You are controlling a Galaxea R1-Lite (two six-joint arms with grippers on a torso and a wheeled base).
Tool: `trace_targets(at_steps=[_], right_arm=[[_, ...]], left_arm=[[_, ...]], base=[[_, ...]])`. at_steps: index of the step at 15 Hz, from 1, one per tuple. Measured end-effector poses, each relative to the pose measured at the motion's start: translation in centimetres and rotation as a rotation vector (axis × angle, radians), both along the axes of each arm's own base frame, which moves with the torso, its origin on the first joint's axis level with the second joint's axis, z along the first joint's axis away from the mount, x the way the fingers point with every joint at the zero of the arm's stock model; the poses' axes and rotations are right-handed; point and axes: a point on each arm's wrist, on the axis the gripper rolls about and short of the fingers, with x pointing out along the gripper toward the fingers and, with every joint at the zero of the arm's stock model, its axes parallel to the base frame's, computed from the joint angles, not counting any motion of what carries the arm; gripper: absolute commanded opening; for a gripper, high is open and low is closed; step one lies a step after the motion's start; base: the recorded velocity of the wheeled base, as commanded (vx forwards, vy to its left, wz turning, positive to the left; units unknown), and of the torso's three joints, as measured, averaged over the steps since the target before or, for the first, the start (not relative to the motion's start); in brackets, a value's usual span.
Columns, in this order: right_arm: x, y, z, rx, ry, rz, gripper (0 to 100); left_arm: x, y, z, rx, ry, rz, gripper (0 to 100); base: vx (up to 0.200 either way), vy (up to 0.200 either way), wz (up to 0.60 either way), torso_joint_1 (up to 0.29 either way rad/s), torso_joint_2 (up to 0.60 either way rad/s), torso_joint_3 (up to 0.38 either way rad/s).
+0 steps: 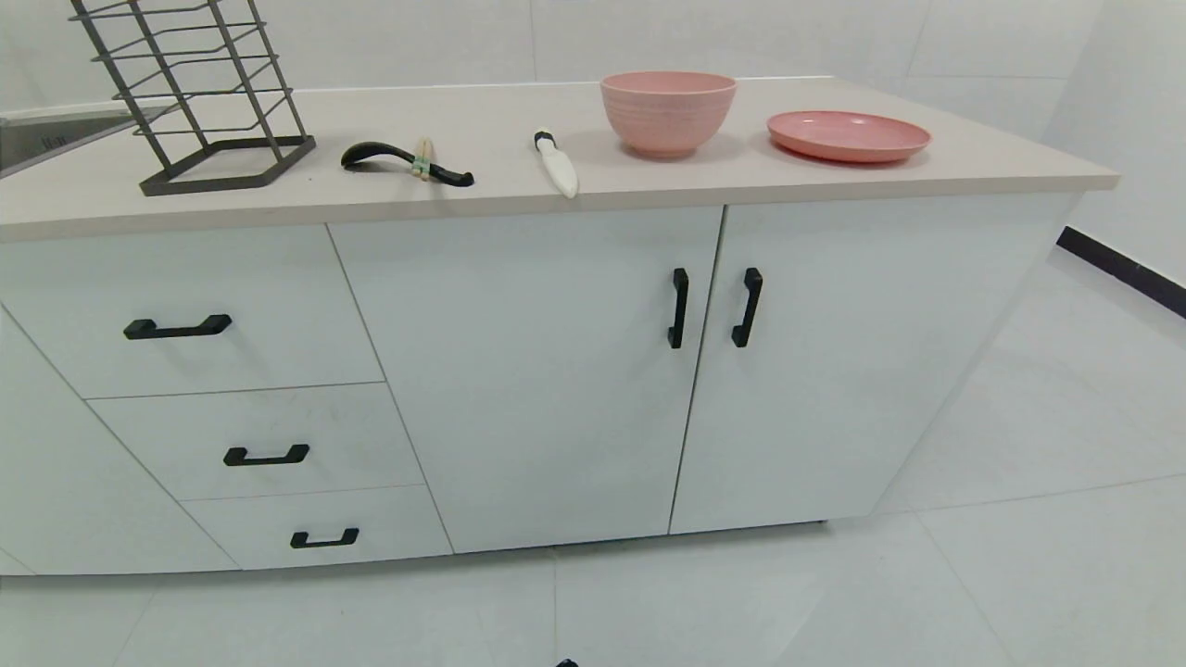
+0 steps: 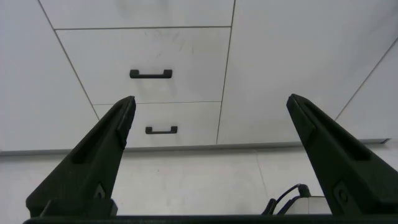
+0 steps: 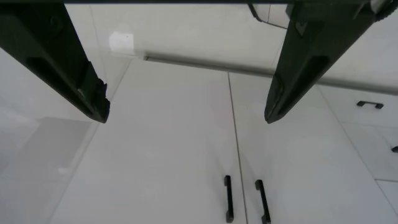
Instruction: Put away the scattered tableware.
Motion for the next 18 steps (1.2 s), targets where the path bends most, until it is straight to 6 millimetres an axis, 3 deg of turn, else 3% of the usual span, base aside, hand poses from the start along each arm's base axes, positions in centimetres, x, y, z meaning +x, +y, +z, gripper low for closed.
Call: trace_targets(at_steps=[5,8,13,15,18], right_arm=[[6.4,0.7,2.0,-0.004,0.057,0.046,100],[9.3,1.0,2.0,-0.005,0.098,0.09,100],[11.7,1.4,1.2,-0.031,0.185,0.123,100],[12.8,1.5,1.4,-0.034,0.167,0.124,100],[14.8,1.7,1.7,-0.034,0.124,0.14,100]], left_arm=[[0.0,0.0,0.0,0.001,0.0,0.001,100],[0.0,0.0,0.0,0.001,0.001,0.001,100],[0.0,0.0,0.0,0.017,0.001,-0.01,100],[0.0,0.0,0.0,0.024,0.002,-0.012,100],[0.0,0.0,0.0,0.015,0.003,-0.011,100]], base=[[0.0,0.0,0.0,0.0,0.0,0.0],[0.0,0.0,0.0,0.0,0.0,0.0],[-0.04,0.0,0.0,0.001,0.0,0.001],[-0.2,-0.2,0.0,0.007,0.01,-0.005],[0.0,0.0,0.0,0.0,0.0,0.0]])
